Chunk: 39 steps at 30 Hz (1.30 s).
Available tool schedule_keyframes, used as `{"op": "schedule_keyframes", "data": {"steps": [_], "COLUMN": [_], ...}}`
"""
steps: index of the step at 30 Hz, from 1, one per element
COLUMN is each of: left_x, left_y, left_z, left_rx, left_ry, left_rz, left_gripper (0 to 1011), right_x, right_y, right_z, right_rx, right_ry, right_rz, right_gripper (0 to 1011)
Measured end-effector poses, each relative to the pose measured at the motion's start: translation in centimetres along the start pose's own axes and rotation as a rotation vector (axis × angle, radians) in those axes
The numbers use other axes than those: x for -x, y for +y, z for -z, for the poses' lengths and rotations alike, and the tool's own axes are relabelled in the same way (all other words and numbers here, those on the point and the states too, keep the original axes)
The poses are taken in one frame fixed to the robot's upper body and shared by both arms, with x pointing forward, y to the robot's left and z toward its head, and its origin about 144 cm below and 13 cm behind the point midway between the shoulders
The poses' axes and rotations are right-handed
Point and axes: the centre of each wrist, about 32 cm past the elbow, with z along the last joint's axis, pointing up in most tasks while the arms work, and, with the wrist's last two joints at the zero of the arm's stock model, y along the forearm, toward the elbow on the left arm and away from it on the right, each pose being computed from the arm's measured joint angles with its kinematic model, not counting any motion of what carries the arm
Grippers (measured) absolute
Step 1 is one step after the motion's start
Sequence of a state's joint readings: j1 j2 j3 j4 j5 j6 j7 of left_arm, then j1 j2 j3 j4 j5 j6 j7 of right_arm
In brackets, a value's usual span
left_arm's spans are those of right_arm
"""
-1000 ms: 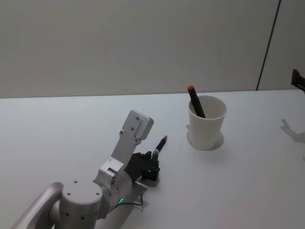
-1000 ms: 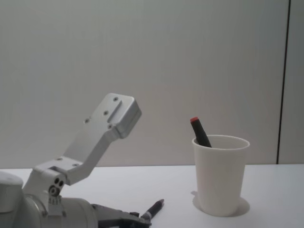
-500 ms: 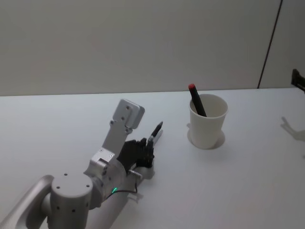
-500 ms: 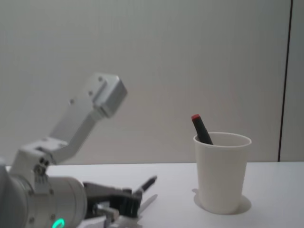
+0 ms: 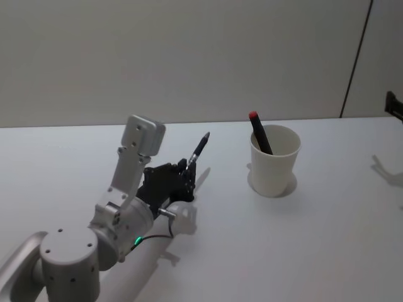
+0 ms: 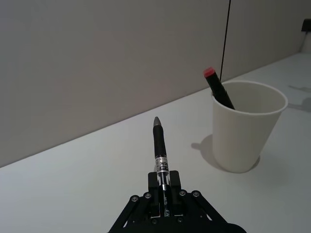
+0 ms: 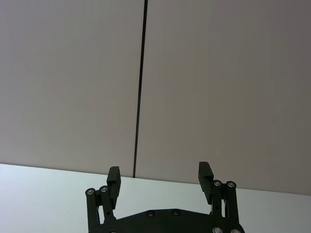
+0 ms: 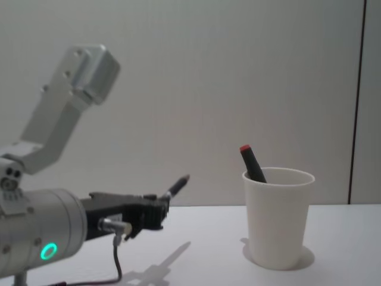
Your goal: Place the pen into the pen holder.
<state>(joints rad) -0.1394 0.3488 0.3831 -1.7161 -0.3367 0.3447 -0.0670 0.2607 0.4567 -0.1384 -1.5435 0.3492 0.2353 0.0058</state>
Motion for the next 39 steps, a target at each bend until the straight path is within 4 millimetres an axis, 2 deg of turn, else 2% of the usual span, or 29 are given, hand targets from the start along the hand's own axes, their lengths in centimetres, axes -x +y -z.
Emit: {"op": "schedule_keyframes", "data": {"steps": [9, 16, 27, 39], "left_x": [-0.9, -1.7, -2.9, -3.5], "left_y": [0.7, 0.7, -1.0, -2.9], "left_z": [-0.2, -1.1, -3.0, -4.2], "left_rx": [0.131, 0.243, 0.419, 0.535], "left_ry": [0.04, 0.05, 0.063, 0.082], "left_rz": [0.036, 0.083, 0.209, 0.309], "left_gripper": [139, 138, 139, 139], "right_x": [0.0, 0.0, 0.0, 0.0], "right_y": [0.0, 0.0, 0.0, 0.0], "right_z": [0.0, 0.0, 0.0, 0.0], "right_rx": [0.0, 0.0, 0.0, 0.0], "right_ry": [0.0, 0.0, 0.0, 0.0], "right_rz": [0.0, 0.0, 0.0, 0.0], "right_gripper": [1001, 1001, 1001, 1001]}}
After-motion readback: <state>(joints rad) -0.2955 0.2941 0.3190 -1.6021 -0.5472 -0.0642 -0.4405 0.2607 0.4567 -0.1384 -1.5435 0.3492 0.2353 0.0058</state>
